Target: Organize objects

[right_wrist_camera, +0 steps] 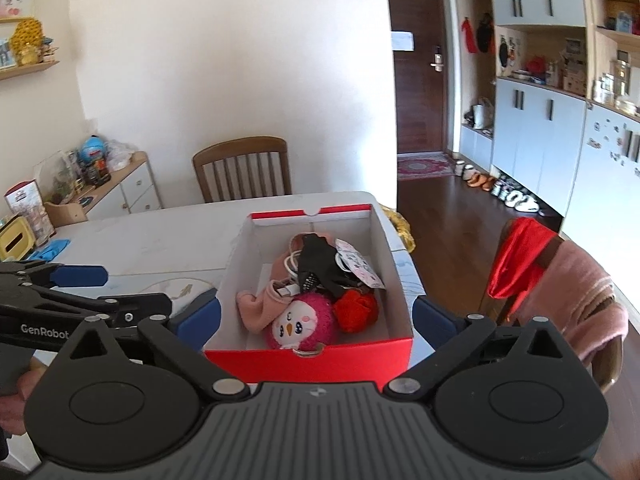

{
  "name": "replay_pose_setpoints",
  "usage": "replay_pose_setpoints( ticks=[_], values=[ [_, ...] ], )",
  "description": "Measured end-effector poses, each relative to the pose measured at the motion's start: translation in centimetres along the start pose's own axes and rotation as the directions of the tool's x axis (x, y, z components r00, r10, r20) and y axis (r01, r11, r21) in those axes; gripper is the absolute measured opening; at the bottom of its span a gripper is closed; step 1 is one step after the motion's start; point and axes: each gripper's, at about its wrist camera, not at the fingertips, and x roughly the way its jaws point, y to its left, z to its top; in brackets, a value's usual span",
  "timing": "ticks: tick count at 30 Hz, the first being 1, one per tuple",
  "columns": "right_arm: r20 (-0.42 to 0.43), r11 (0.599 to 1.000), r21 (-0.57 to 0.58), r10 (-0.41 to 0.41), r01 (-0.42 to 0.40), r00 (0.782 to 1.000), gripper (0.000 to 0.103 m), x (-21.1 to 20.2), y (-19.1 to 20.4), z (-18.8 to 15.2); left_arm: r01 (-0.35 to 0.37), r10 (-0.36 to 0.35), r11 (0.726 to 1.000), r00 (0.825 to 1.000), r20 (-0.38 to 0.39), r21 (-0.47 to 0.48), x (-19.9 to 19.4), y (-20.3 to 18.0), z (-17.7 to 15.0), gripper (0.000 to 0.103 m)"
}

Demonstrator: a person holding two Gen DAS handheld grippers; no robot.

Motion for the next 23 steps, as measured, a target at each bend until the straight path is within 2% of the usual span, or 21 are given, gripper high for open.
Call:
replay_pose_setpoints(
  ticks=[10,23],
  values=[
    [-0.012,1.000,0.009,-0.012,0.012,1.000,0.103,-0.07,0.12,-0.59,0.036,-0.036,0.999,0.999,0.004,-0.002,-0.03,-0.05,-0.45,0.103],
    [-0.019,0.999,0.021,-0.025,0.025,1.000,0.103,0.06,0.14,-0.65,0.032,-0.032,0.999,0.999,0.004,-0.001,0.02,0.00,-0.43,0.103]
  ],
)
